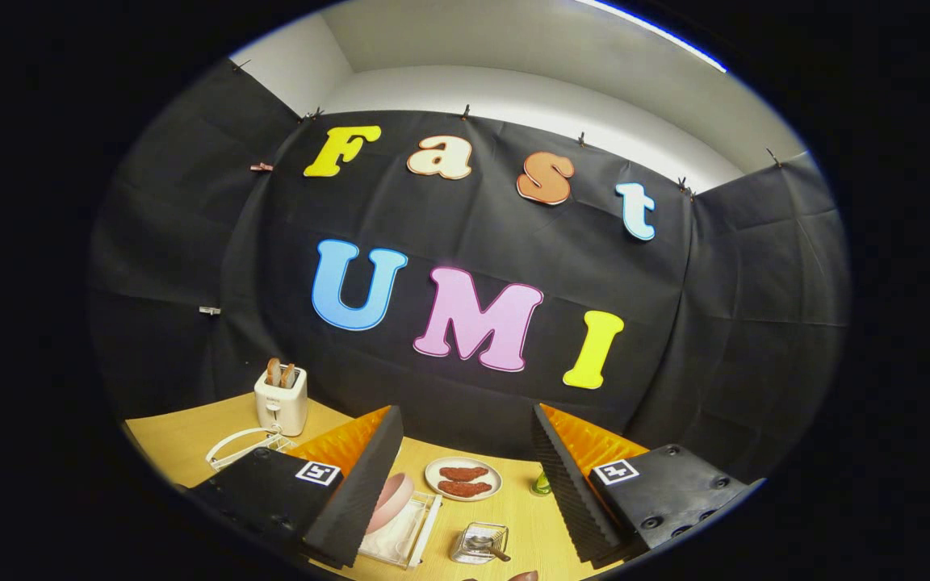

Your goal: Take the plate from the dish rack, then take the spoon from the basket and place it into the plate.

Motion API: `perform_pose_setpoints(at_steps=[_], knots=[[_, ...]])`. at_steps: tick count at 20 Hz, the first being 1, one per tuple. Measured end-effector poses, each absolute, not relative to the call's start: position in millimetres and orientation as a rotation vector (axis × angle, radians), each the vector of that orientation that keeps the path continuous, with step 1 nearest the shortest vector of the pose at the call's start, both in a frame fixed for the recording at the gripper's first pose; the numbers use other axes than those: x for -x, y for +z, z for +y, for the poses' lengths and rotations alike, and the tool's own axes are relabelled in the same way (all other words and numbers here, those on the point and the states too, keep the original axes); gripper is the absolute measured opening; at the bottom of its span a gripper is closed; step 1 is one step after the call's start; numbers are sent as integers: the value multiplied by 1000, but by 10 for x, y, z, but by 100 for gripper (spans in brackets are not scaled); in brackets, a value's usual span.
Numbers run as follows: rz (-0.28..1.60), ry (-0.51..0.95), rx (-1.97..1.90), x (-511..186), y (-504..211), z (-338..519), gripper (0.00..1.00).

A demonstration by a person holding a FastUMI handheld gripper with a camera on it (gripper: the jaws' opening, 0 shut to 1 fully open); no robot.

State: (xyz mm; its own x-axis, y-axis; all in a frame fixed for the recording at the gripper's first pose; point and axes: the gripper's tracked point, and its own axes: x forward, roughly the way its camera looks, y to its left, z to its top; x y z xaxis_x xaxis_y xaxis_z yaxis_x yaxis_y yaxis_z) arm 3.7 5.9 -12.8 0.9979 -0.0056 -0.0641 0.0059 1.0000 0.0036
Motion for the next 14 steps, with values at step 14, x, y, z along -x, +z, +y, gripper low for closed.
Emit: perform_pose_setpoints(at_steps=[14], knots=[[749,92,-319,-522,-1540,545,98]])
